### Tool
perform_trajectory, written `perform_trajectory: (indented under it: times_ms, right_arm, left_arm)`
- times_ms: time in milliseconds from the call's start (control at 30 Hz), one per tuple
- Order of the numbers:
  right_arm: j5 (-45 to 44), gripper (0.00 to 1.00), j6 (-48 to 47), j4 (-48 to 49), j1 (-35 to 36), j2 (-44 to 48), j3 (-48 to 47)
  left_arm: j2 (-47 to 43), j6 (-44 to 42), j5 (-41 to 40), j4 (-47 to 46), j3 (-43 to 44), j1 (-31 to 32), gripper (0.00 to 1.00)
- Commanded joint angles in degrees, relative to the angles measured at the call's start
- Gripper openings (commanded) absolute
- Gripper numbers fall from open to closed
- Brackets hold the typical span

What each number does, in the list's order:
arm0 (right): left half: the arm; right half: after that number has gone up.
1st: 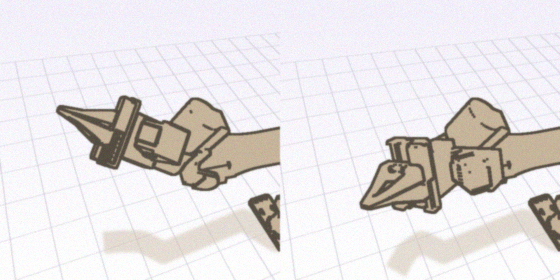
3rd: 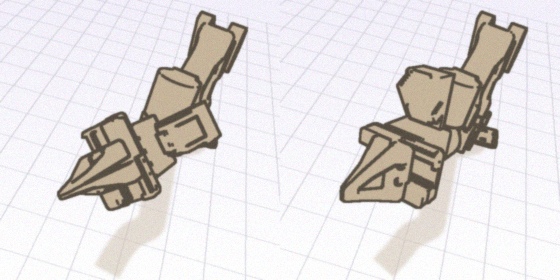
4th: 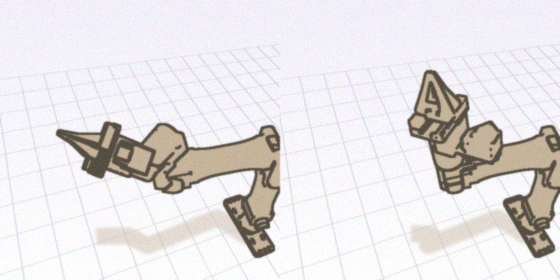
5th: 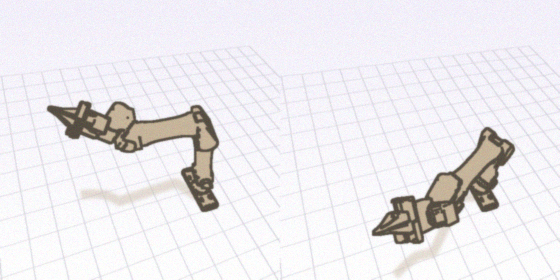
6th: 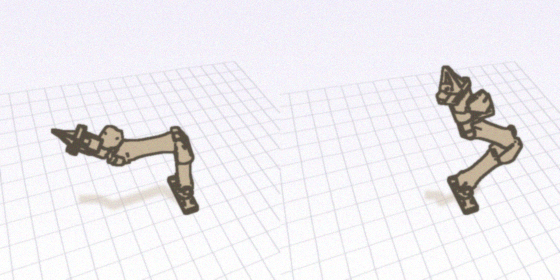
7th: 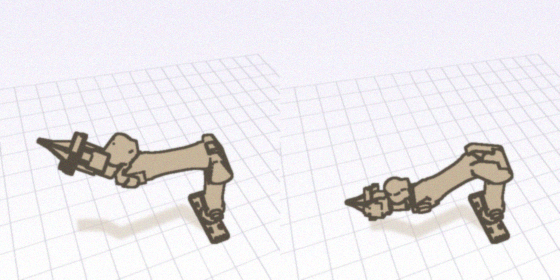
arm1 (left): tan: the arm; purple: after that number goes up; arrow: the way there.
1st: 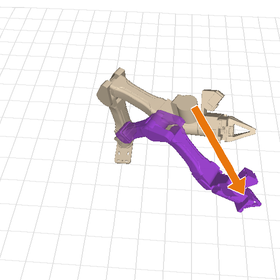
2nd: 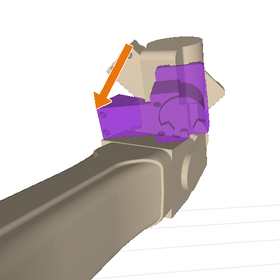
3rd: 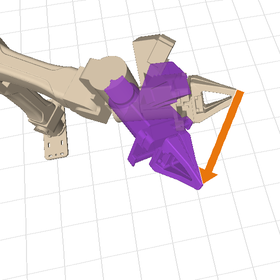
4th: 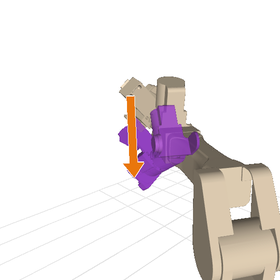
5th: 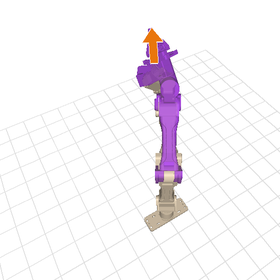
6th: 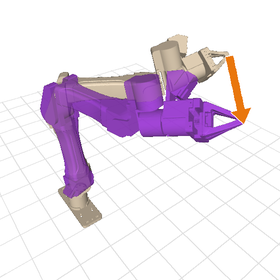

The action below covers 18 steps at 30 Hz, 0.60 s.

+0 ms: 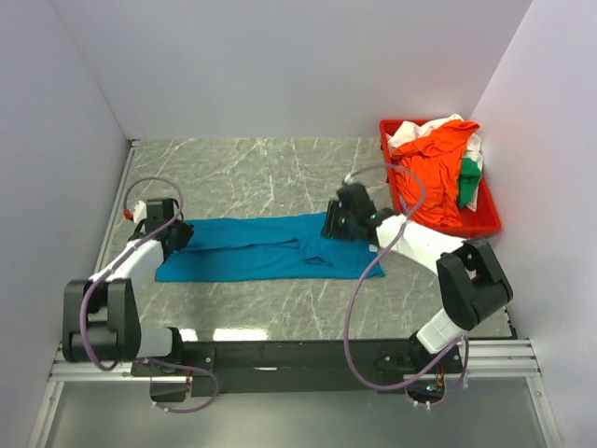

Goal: Fold and stack the t-shirts
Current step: Fold the tshirt

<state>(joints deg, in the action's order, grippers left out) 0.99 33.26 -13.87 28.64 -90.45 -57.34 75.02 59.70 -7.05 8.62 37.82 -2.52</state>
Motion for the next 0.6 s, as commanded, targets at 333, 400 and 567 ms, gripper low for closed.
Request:
perform_trajectory:
  times_ms: [333, 400, 567]
  right_arm:
    - [-2.8, 0.49, 5.5, 2.2, 1.7, -0.8, 8.9]
    - [-3.8, 0.49, 5.0, -0.1, 1.6, -3.0, 6.2]
    - [-4.9, 0.49, 1.6, -6.7, -0.6, -13.7, -6.3]
  left_arm:
    - [9.2, -1.7, -6.0, 0.3, -0.9, 0.2, 0.05]
    - [8.9, -1.8, -5.4, -0.3, -2.3, 0.2, 0.05]
    - [7.6, -1.7, -3.4, -2.0, -5.2, 0.2, 0.05]
